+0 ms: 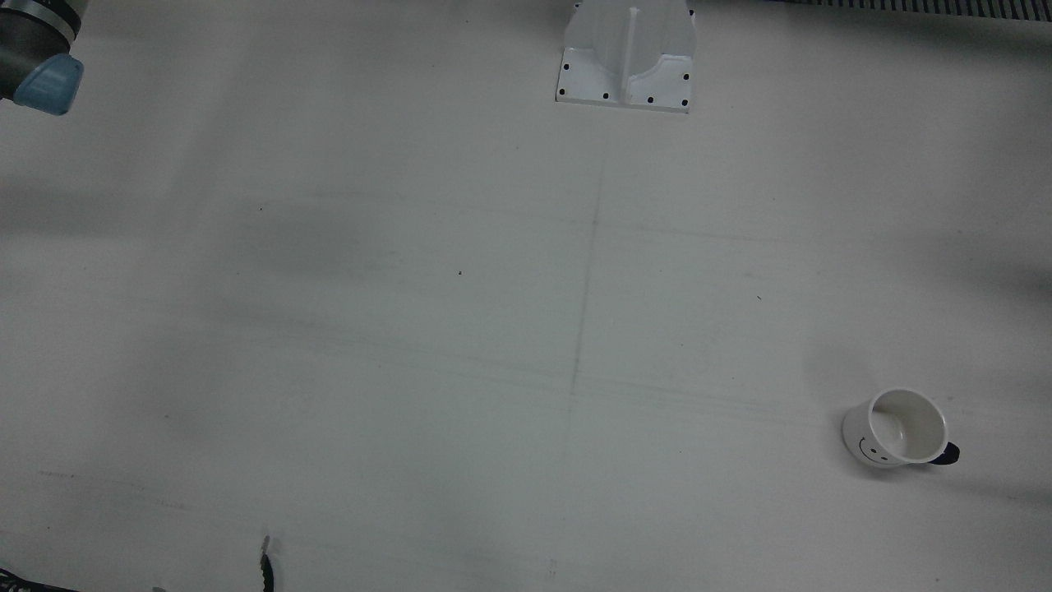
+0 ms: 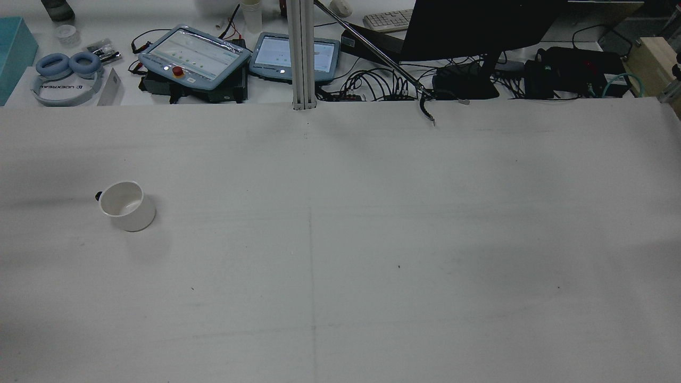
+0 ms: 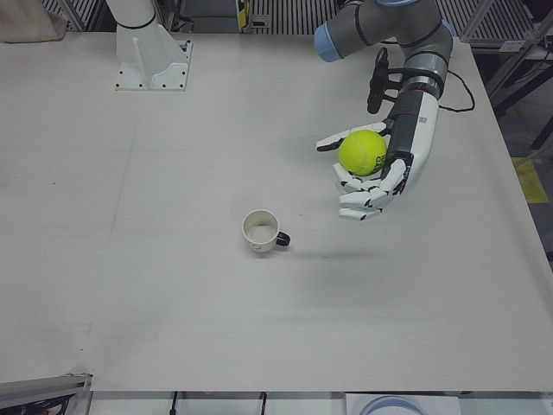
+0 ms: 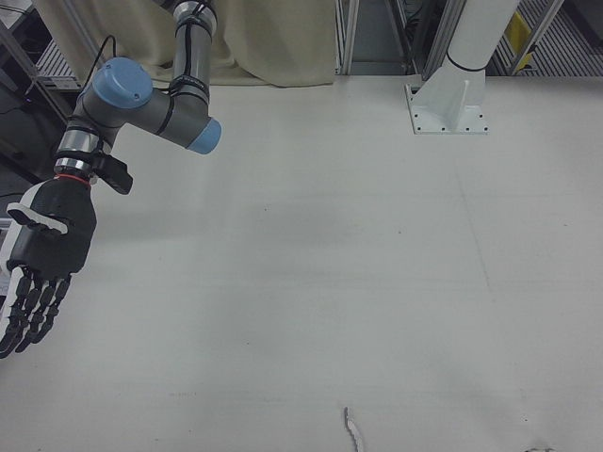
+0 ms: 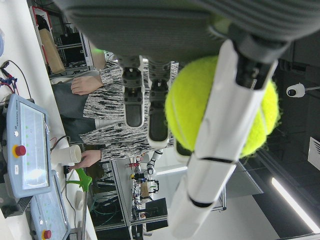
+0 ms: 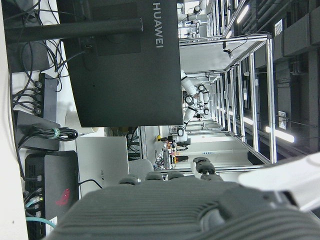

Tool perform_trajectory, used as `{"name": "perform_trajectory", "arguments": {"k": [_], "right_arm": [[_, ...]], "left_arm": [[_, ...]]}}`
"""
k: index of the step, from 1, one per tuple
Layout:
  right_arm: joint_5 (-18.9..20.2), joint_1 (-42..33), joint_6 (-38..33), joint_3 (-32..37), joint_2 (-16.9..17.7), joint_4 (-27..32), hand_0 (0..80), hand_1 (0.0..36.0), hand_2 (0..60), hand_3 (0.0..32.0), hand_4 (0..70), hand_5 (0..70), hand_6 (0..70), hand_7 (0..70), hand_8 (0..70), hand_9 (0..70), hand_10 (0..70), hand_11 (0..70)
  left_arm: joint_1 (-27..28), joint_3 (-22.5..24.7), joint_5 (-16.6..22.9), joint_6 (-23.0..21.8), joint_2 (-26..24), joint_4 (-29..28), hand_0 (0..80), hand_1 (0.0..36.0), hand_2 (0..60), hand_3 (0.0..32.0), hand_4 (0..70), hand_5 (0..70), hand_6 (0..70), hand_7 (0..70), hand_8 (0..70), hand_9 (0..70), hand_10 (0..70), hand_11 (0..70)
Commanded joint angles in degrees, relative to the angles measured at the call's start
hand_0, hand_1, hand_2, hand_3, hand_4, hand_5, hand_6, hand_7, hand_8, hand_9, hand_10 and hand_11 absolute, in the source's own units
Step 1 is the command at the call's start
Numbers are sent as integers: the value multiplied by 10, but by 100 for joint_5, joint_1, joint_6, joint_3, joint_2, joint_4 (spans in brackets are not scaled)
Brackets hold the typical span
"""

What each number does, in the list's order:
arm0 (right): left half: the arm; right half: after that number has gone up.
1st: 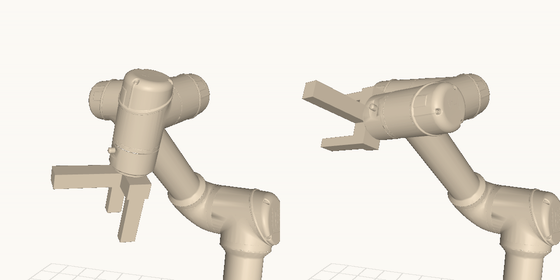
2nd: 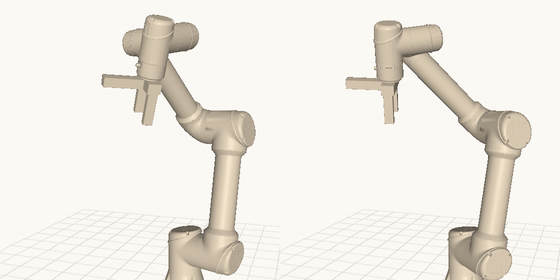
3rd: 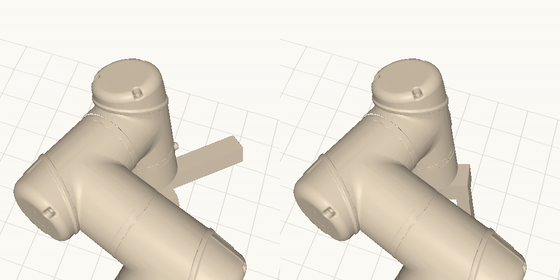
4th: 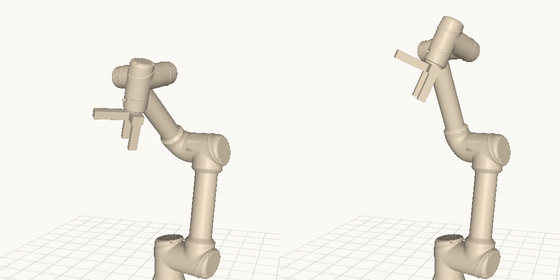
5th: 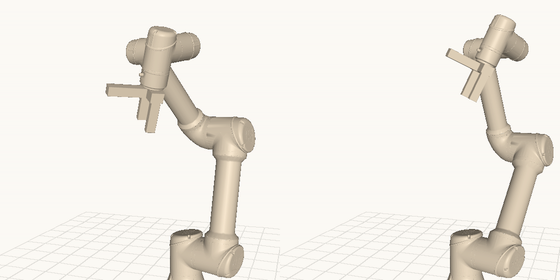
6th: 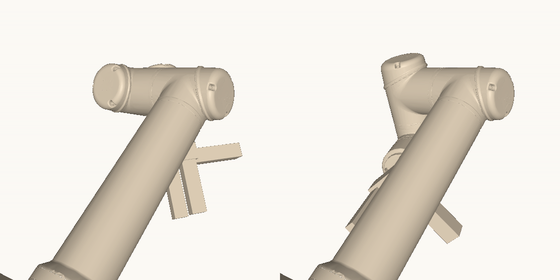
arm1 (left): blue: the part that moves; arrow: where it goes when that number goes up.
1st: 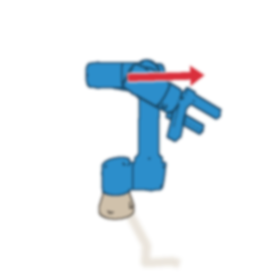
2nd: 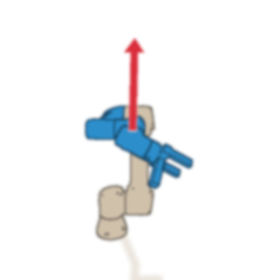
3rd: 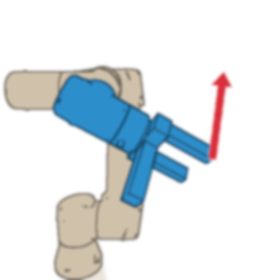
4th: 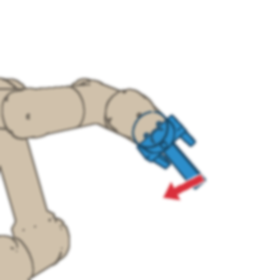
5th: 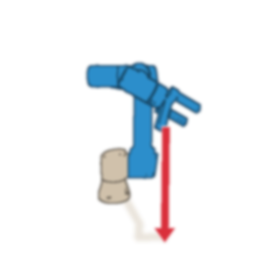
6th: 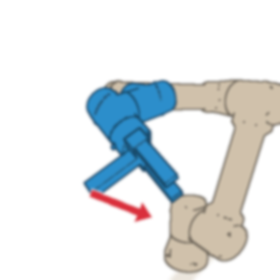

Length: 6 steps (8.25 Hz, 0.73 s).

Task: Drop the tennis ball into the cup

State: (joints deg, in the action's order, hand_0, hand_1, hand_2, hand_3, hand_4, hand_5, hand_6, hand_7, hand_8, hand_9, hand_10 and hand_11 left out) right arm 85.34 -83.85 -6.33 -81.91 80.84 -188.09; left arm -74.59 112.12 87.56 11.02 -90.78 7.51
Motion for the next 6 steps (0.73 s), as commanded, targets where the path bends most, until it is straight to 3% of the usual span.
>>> {"name": "perform_trajectory", "arguments": {"k": [1,3,5,6], "right_arm": [[0,0,0,0,1,-9,0,0,0,0,0,0,0,0,0,0,0,0],[0,0,0,0,-7,-9,0,0,0,0,0,0,0,0,0,0,0,0],[0,0,0,0,-7,-9,0,0,0,0,0,0,0,0,0,0,0,0],[0,0,0,0,-7,0,0,0,0,0,0,0,0,0,0,0,0,0]], "left_arm": [[189,-6,-11,58,8,-21,800,330,104,0,202,271,700,700,426,519,202,327],[540,-15,-81,75,8,-56,800,329,108,0,199,280,700,690,433,519,206,333],[1093,-102,-475,224,8,-179,800,307,115,0,202,278,700,681,435,521,208,334],[1331,-416,-608,460,-9,-588,800,308,92,0,207,257,700,697,429,523,205,329]]}}
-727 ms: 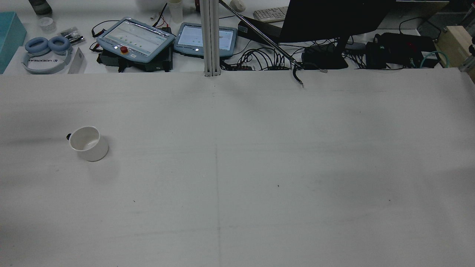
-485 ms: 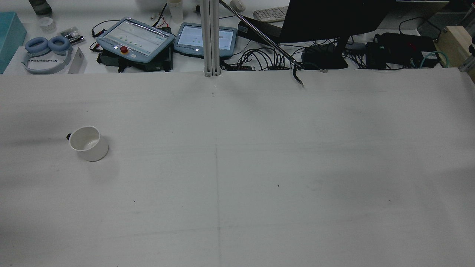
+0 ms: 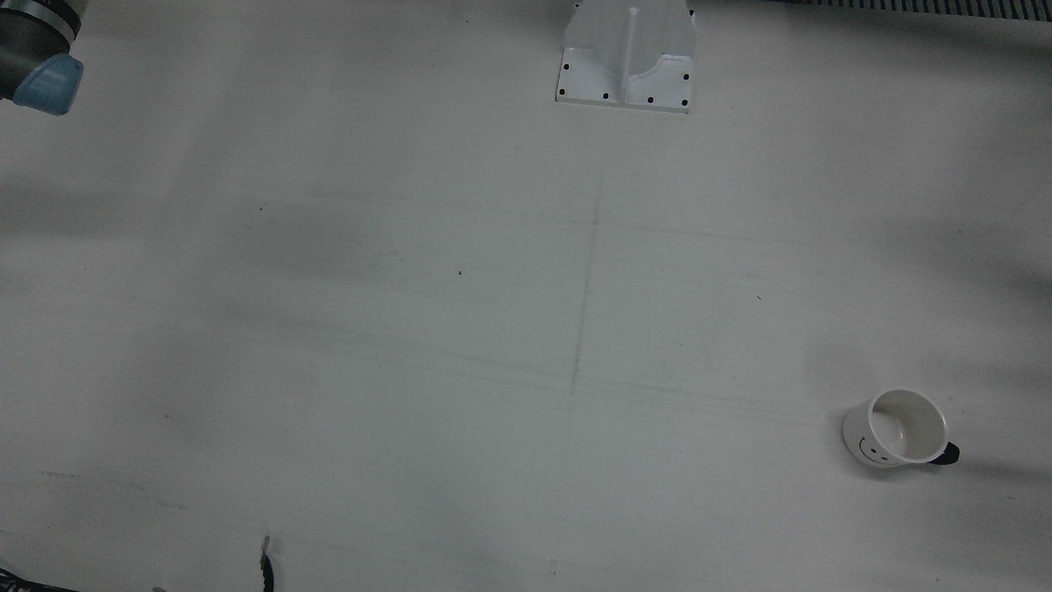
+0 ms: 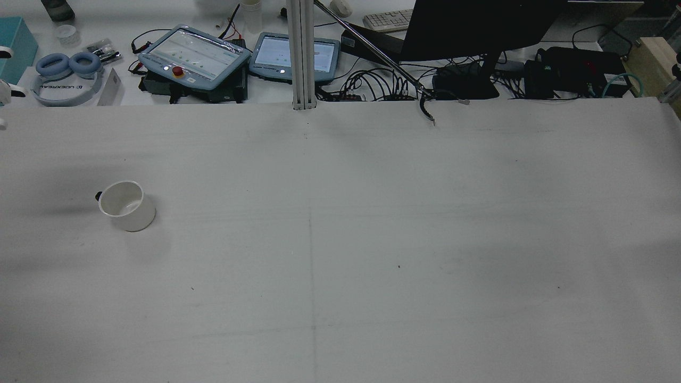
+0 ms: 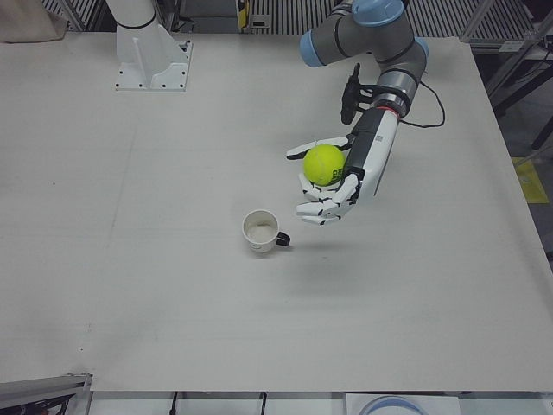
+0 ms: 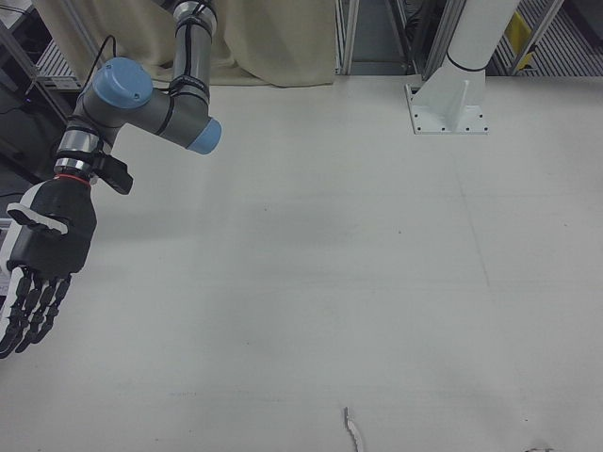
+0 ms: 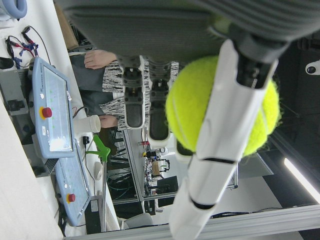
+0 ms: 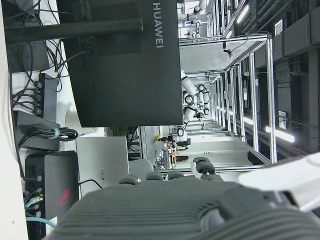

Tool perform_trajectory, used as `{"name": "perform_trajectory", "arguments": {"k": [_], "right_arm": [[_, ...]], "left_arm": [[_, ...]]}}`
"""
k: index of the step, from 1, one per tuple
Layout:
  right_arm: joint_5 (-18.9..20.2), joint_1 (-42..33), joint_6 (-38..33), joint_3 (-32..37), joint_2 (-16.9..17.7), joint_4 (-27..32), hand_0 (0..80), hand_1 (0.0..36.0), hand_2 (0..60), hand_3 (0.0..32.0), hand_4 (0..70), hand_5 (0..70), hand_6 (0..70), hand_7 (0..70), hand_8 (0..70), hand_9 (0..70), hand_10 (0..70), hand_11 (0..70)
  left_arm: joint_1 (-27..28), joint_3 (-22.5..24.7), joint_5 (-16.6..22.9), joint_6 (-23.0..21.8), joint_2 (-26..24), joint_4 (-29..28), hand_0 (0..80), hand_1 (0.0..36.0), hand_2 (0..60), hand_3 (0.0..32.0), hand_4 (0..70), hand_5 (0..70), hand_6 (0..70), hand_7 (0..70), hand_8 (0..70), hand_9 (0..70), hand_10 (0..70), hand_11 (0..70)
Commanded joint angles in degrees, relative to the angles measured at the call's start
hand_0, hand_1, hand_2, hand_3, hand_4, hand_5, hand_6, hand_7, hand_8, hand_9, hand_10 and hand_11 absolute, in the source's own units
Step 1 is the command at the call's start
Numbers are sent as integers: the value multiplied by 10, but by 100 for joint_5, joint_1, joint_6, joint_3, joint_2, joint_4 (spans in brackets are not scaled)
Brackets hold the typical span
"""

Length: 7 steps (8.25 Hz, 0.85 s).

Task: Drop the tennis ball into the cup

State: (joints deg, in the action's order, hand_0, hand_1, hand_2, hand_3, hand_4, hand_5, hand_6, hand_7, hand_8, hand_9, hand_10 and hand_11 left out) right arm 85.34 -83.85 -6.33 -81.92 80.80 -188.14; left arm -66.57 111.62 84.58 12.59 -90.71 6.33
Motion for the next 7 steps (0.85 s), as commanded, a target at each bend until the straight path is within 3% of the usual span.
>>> {"name": "perform_trajectory", "arguments": {"k": [1,4,7], "right_arm": [[0,0,0,0,6,-4,0,0,0,0,0,0,0,0,0,0,0,0],[0,0,0,0,-3,5,0,0,0,0,0,0,0,0,0,0,0,0],[0,0,0,0,6,5,0,0,0,0,0,0,0,0,0,0,0,0]], "left_arm": [[644,-499,-406,566,-17,-683,800,311,98,0,205,266,700,693,431,522,204,329],[942,-913,-653,1059,-9,-1281,800,305,100,0,192,269,700,691,430,516,204,327],[1995,-1246,-1433,1219,-131,-1511,800,308,110,0,211,272,700,693,430,516,193,312]]}}
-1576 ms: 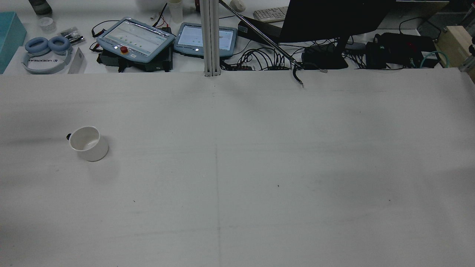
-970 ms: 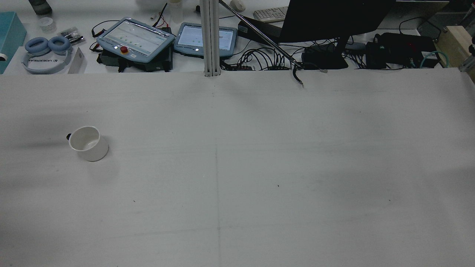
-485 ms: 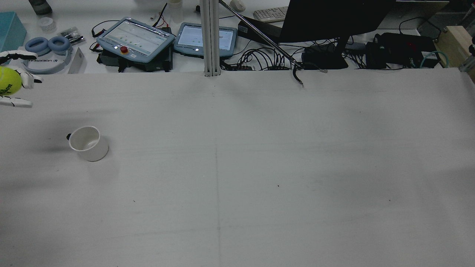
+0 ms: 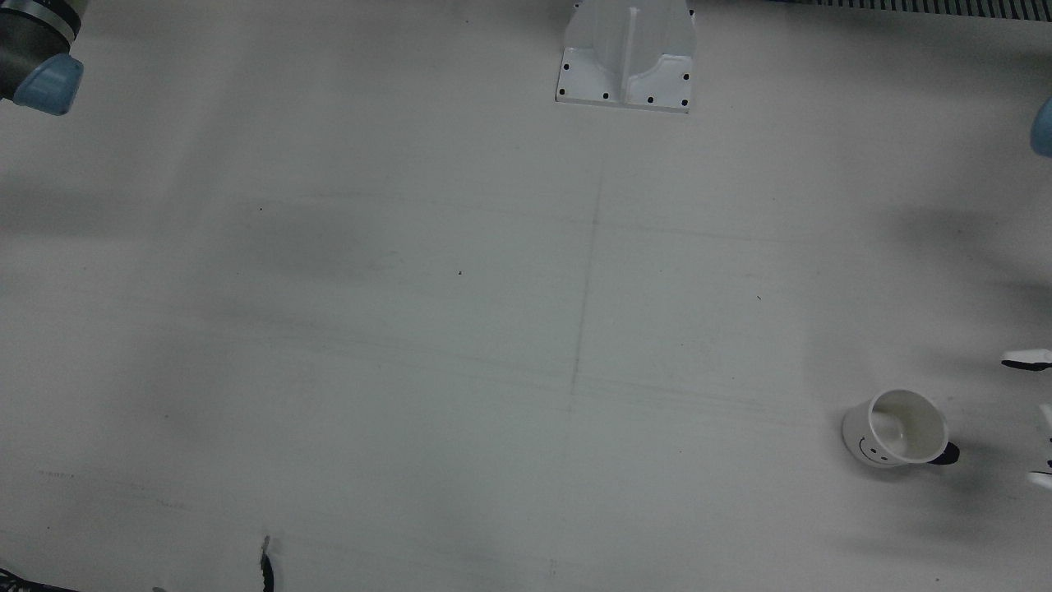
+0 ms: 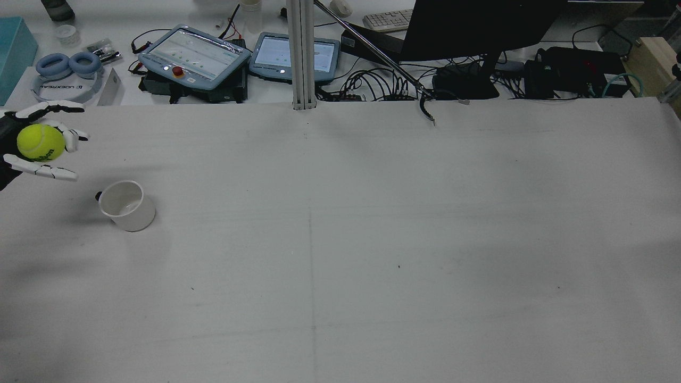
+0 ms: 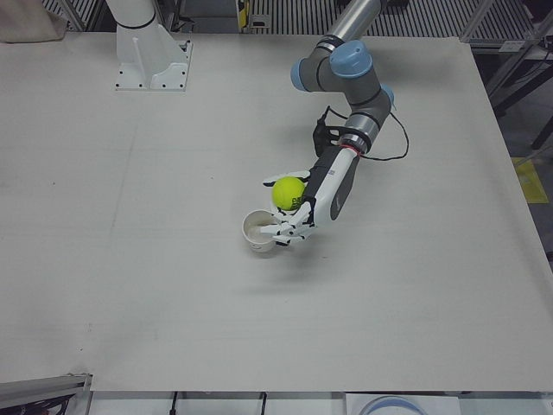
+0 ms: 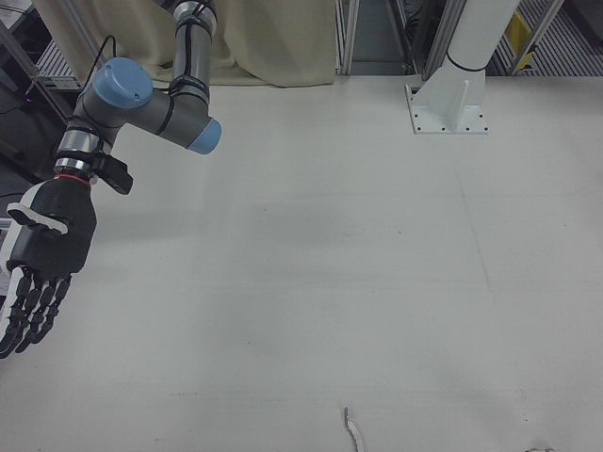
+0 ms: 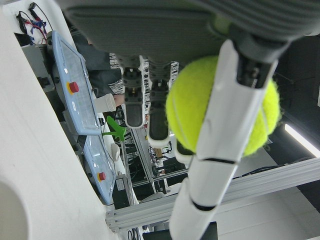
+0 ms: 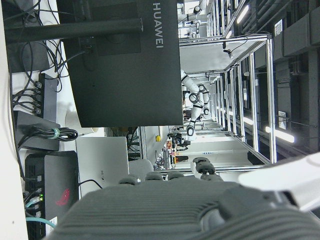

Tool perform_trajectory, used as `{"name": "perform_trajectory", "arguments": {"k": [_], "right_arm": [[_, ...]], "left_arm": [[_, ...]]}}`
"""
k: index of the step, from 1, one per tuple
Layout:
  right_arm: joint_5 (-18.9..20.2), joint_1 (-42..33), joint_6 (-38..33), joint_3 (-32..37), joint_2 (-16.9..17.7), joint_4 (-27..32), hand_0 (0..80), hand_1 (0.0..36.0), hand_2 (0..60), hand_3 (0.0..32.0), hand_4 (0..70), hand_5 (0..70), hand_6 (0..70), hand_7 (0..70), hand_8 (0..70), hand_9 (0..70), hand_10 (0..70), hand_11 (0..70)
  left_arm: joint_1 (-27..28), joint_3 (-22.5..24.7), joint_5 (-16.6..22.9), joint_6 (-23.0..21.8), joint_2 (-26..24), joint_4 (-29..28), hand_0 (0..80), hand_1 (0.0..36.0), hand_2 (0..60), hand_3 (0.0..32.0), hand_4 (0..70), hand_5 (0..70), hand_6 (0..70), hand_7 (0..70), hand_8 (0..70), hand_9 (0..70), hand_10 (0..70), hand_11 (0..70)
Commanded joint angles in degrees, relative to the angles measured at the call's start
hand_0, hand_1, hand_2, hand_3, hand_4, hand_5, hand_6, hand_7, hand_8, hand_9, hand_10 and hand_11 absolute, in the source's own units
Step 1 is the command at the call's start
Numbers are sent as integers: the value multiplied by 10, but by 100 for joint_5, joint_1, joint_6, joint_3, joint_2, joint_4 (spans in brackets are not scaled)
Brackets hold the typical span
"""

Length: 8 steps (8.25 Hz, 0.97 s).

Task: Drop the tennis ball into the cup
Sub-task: 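Move the left hand with the tennis ball over the white cup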

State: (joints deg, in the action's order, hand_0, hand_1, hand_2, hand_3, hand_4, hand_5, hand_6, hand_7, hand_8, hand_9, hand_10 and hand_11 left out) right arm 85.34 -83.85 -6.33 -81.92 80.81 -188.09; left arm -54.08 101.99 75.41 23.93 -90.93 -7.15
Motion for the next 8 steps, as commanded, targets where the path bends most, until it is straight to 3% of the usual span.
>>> {"name": "perform_trajectory", "arguments": {"k": [1,4,7,8], "right_arm": [[0,0,0,0,-4,-8,0,0,0,0,0,0,0,0,0,0,0,0],[0,0,0,0,-4,-8,0,0,0,0,0,0,0,0,0,0,0,0],[0,0,0,0,-4,0,0,0,0,0,0,0,0,0,0,0,0,0],[0,0,0,0,4,0,0,0,0,0,0,0,0,0,0,0,0,0]], "left_arm": [[828,-432,-519,86,-275,-164,800,307,116,0,216,275,700,688,429,514,191,308],[838,-768,-510,94,-671,-103,800,310,104,0,218,258,700,700,426,516,186,301],[1092,-934,-536,103,-672,-119,800,301,110,0,206,268,700,681,426,509,188,304],[1119,-1031,-536,94,-672,-172,800,302,90,0,195,235,700,681,403,494,186,301]]}}
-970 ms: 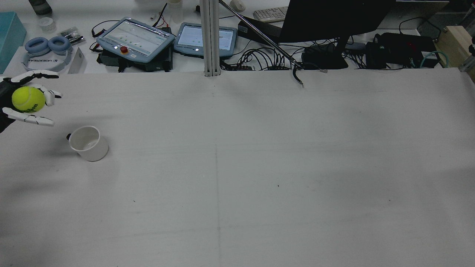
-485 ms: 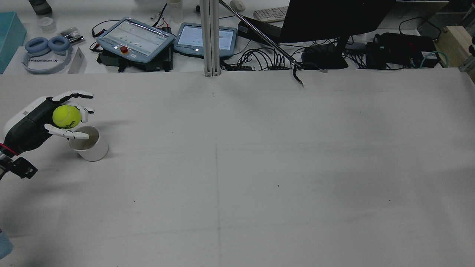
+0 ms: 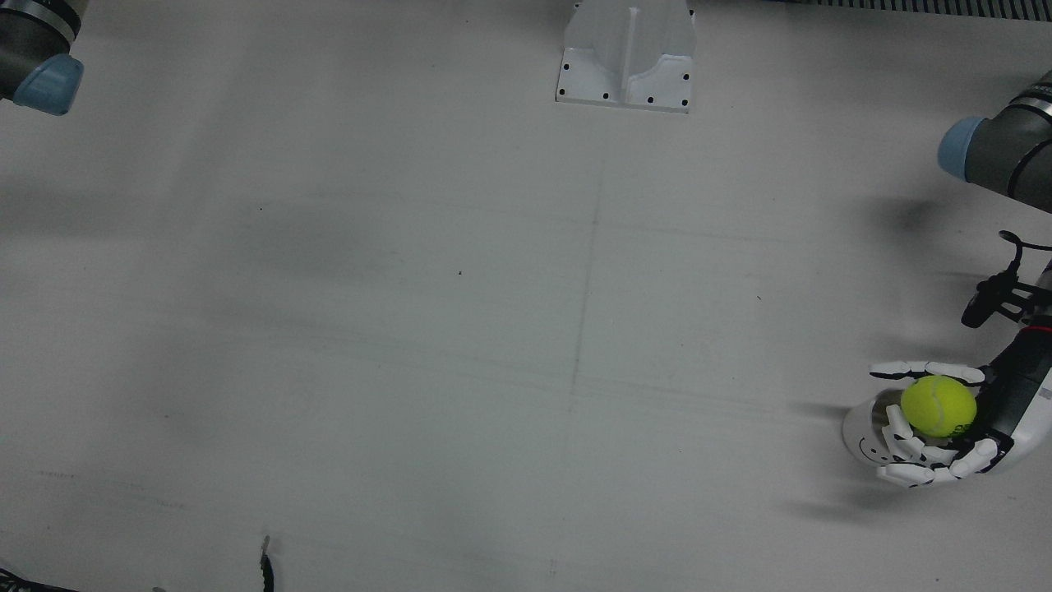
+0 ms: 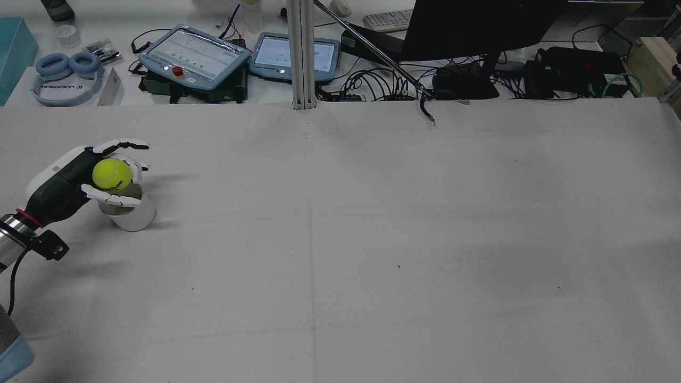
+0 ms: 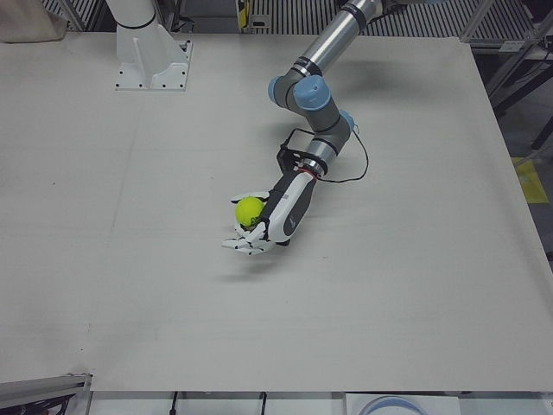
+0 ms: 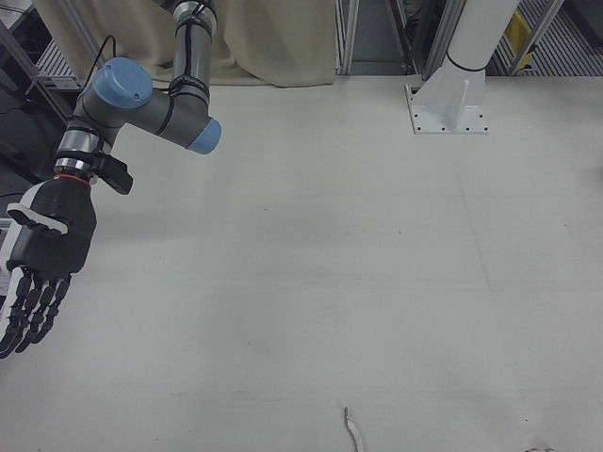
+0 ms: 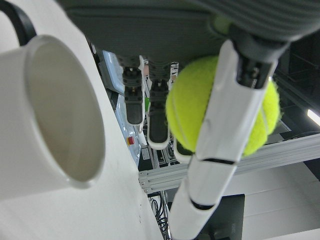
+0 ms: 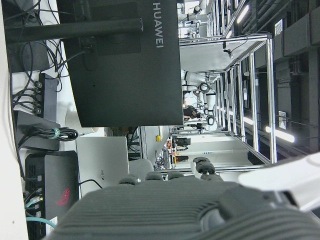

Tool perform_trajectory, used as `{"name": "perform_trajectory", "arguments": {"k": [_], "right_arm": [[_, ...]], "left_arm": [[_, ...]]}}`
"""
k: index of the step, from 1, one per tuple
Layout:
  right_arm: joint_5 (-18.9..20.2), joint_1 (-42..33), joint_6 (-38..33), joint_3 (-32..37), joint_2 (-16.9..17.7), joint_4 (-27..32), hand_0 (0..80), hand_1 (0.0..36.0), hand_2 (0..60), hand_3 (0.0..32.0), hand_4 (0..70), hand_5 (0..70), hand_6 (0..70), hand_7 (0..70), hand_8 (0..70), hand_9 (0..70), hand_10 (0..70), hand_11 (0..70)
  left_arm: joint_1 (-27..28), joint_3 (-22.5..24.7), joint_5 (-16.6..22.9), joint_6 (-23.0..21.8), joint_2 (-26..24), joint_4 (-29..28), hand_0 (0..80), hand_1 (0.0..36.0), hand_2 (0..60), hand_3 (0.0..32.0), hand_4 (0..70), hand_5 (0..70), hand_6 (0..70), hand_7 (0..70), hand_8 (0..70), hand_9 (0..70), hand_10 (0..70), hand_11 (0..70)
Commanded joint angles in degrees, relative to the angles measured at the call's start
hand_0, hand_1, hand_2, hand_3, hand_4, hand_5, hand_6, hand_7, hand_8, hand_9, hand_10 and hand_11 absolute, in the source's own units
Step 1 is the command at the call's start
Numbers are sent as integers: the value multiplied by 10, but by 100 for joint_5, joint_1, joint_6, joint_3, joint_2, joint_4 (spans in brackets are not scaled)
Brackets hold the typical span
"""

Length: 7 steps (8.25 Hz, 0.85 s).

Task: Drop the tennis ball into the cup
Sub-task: 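Open the left hand fingers to release the ball into the cup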

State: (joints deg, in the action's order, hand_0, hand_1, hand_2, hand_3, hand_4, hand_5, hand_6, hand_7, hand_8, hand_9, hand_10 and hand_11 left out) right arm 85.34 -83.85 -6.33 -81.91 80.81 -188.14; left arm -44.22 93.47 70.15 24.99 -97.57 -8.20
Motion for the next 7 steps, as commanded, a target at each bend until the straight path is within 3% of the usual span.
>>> {"name": "perform_trajectory", "arguments": {"k": [1,3,4,6,7], "right_arm": [[0,0,0,0,-4,-3,0,0,0,0,0,0,0,0,0,0,0,0],[0,0,0,0,5,-3,0,0,0,0,0,0,0,0,0,0,0,0],[0,0,0,0,5,6,0,0,0,0,0,0,0,0,0,0,0,0],[0,0,0,0,5,6,0,0,0,0,0,0,0,0,0,0,0,0],[0,0,0,0,5,6,0,0,0,0,0,0,0,0,0,0,0,0]], "left_arm": [[133,-180,-1,-29,1,-68,800,288,102,0,180,226,700,609,363,440,178,288],[116,-127,-1,-74,1,-68,793,290,115,0,160,213,674,462,282,313,159,261],[115,-127,8,-65,1,-68,779,293,110,0,152,198,593,403,242,268,152,251],[115,-136,16,-65,10,-68,759,305,82,0,134,151,321,278,145,184,141,236],[107,-144,25,-82,10,-68,747,304,84,0,131,150,313,237,135,163,138,231]]}}
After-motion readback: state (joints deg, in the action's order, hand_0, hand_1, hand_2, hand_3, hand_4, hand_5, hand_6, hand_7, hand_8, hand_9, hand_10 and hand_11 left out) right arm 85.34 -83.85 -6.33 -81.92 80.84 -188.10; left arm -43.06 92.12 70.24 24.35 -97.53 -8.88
